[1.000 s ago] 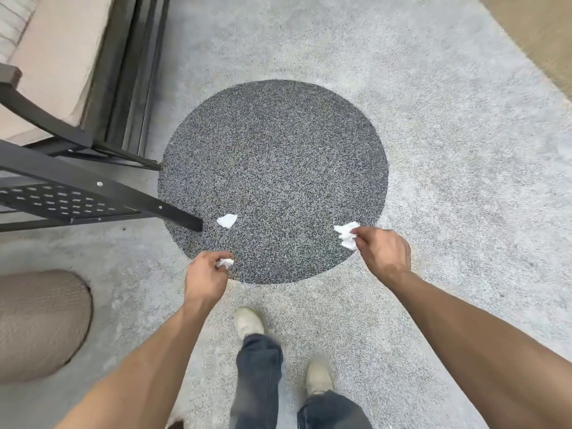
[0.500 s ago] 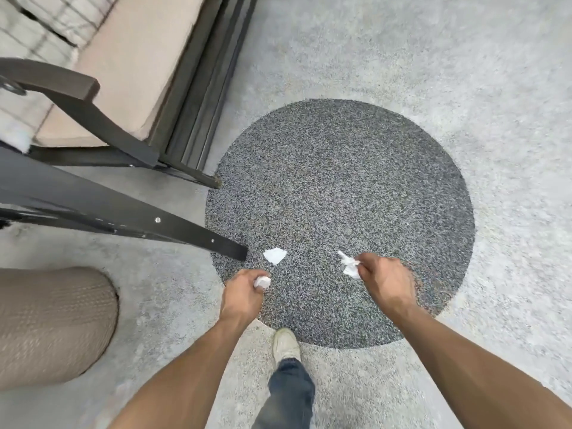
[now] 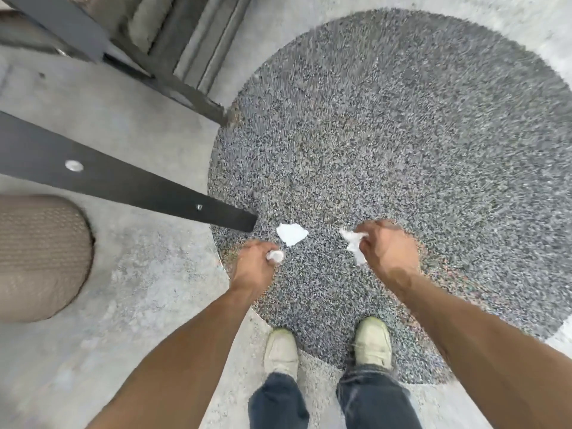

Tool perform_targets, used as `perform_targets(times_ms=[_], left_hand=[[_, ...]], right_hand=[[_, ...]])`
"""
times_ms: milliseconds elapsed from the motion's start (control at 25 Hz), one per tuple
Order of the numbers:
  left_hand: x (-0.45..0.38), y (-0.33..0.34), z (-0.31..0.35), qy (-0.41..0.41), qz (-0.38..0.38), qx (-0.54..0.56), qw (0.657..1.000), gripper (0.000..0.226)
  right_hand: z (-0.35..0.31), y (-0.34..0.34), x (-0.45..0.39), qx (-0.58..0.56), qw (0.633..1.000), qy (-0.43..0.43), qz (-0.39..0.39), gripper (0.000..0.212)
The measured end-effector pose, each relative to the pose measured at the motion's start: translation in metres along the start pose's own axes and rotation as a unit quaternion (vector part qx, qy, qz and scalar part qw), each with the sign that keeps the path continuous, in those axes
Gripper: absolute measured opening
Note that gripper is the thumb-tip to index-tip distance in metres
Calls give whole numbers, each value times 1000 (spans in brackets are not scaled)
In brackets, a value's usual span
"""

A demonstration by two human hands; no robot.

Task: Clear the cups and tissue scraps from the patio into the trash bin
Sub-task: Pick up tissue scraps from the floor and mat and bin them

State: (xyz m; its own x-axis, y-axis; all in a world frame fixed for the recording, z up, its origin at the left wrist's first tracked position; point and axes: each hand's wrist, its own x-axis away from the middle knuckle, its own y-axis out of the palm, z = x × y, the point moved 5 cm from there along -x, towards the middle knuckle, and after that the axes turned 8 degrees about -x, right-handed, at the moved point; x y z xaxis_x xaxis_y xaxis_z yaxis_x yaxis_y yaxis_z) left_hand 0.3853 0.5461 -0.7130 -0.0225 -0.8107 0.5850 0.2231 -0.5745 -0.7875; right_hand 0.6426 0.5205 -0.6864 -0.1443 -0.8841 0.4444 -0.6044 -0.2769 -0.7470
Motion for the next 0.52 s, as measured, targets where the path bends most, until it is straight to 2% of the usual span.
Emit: perform_targets(times_ms=[120, 280, 360, 520], left_hand=[[-41, 67, -7, -17, -22, 44, 999, 41], [-86, 136, -20, -14, -33, 39, 999, 44], [-114, 159, -27, -16, -34, 37, 999, 54], [-159, 188, -26, 19, -27, 26, 999, 84]], right_hand=[[34, 62, -32, -57, 998, 28, -25, 27], [61, 141, -71, -119, 991, 30, -54, 22], [67, 172, -91, -102, 992, 20, -78, 22], [80, 208, -127, -15, 999, -8, -46, 27]])
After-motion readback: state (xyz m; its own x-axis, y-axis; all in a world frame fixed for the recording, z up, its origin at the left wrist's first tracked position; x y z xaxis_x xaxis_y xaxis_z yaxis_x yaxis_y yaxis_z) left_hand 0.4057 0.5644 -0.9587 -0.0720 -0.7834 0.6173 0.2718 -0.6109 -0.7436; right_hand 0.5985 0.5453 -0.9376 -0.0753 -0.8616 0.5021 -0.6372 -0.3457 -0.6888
